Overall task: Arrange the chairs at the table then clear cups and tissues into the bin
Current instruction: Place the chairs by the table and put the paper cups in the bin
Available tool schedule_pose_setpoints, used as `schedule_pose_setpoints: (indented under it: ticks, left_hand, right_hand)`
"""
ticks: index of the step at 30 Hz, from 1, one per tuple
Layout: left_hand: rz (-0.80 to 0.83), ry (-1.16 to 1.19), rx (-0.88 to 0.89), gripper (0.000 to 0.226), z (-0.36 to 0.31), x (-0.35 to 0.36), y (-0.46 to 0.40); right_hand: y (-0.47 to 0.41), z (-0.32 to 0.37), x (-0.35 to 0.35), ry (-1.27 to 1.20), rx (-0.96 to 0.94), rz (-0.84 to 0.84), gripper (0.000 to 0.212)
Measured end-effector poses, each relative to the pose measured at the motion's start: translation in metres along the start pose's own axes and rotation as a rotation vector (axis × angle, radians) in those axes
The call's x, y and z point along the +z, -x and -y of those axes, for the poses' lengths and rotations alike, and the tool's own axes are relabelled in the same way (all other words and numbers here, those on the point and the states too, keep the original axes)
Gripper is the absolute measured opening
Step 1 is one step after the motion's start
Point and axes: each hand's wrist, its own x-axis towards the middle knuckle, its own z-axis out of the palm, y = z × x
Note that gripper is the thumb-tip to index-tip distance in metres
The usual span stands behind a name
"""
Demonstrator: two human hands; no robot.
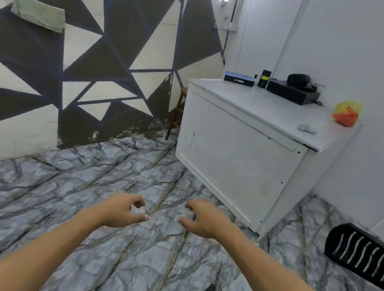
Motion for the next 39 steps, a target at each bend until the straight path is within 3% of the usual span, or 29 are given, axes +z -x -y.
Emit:
schedule_pose_setpoints:
  ticks: [23, 32, 39]
  left_hand:
    - [-0.108, 0.065, -0.27, 0.055, 0.062, -0.103, -0.256]
    - [-0.142, 0.103, -0.405, 0.057, 0.12, -0.127, -0.245]
    - [-0.209, 0.153, -0.498, 0.05, 0.203, -0.156, -0.213]
  right_hand:
    - [-0.363, -0.085, -0.06, 0.001, -0.315, 0.086, 0.062]
    - [-0.422, -0.037, -0.062, 0.029, -0.448, 0.101, 0.061]
    - [-0.486, 0.042, -0.06, 0.06, -0.535, 0.15, 0.062]
